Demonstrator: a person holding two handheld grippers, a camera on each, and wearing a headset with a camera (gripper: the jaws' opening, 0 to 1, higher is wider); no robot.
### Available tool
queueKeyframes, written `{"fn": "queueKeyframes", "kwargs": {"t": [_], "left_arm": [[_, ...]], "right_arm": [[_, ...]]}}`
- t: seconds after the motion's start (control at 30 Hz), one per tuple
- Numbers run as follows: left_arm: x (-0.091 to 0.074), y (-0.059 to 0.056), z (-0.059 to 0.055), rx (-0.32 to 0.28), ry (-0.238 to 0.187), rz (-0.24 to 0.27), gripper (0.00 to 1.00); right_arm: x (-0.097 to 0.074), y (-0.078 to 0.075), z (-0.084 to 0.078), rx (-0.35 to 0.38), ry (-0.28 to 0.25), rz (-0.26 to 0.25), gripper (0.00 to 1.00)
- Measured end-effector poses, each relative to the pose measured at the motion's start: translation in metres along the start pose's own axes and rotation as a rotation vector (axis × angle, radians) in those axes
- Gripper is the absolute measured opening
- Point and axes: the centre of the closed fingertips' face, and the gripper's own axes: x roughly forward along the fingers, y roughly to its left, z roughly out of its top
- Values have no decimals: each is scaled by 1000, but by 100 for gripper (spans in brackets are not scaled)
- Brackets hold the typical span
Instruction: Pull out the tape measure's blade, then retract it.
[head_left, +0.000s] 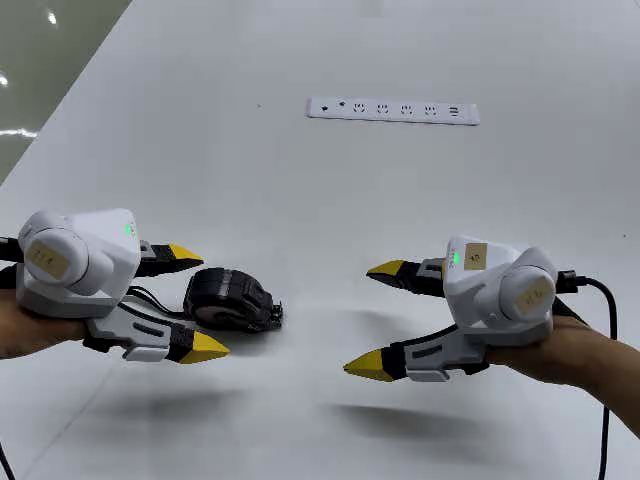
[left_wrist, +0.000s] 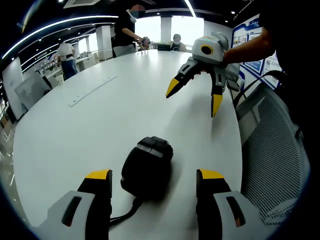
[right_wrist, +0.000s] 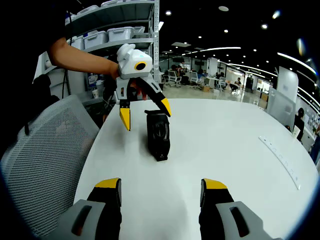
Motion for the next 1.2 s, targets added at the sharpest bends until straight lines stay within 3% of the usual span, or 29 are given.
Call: {"fn": "queueKeyframes", "kwargs": {"t": [0.23, 0.53, 0.93, 1.2], "left_arm": [[2, 2, -3, 35, 43, -43, 50], [5, 7, -7, 98, 102, -86, 41], [7, 8, -18, 157, 174, -135, 36], [9, 12, -19, 184, 185, -147, 30]], "right_arm": [[10, -5, 4, -35, 6, 19, 51], [24, -10, 5, -81, 29, 54, 42], [47, -9, 7, -112, 46, 104, 32], [62, -9, 11, -108, 46, 127, 28]]}}
